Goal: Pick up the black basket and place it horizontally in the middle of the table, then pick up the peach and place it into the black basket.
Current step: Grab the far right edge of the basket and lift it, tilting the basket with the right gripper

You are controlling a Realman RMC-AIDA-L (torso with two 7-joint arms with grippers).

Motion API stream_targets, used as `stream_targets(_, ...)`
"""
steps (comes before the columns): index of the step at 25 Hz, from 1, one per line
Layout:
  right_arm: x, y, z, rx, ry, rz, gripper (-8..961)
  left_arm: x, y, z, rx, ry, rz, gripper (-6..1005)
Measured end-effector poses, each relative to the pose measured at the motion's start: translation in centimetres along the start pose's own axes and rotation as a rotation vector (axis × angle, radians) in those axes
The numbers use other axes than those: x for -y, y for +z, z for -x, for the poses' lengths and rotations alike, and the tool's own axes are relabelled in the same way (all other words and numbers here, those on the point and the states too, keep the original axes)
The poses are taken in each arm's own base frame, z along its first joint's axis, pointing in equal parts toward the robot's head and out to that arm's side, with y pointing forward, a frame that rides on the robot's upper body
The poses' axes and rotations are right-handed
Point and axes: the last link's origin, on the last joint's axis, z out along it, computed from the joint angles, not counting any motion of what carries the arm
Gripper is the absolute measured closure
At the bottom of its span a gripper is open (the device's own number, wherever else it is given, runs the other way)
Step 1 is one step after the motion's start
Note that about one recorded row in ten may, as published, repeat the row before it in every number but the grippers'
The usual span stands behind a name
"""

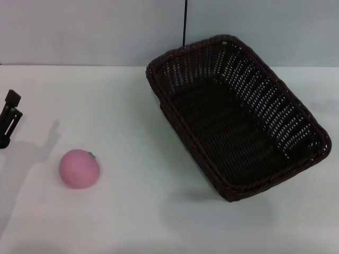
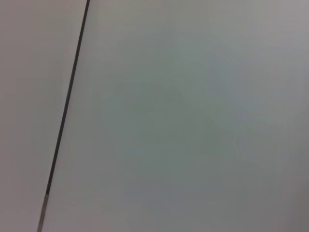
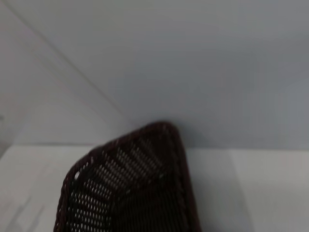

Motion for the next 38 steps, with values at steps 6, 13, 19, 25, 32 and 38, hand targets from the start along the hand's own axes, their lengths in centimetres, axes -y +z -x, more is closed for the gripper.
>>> stream_targets(6, 0.1, 4.0, 0.3, -0.058, 0.009, 0.001, 360, 0.1, -0.7, 0.1, 0.010, -0.002, -0.014, 185)
stream_targets(13, -0.3, 8.8, 0.1, -0.130, -0.014, -0.018, 361, 0.2, -1.2, 0.2, 0.018, -0.001, -0.023, 185)
stream_targets(19, -1.2, 10.8, 0.1, -0.128, -0.047, -0.013, 362, 0.2, -1.3, 0.2, 0.019, 0.001, -0.024, 184)
stream_targets(25, -1.8, 12.7, -0.4, -0.148, -0.065, -0.015, 363, 0.4, -1.5, 0.2, 0.025, 0.005, -0.031, 184)
stream_targets(32, -2.0, 13.1, -0.4, -0.153, -0.076, -0.019, 365, 0.6, -1.9, 0.2, 0.028, 0.009, -0.041, 184)
stream_targets(38, -2.3, 13.2, -0.3, -0.162, -0.114, -0.031, 544, 0.7, -2.0, 0.2, 0.030, 0.010, -0.045, 184)
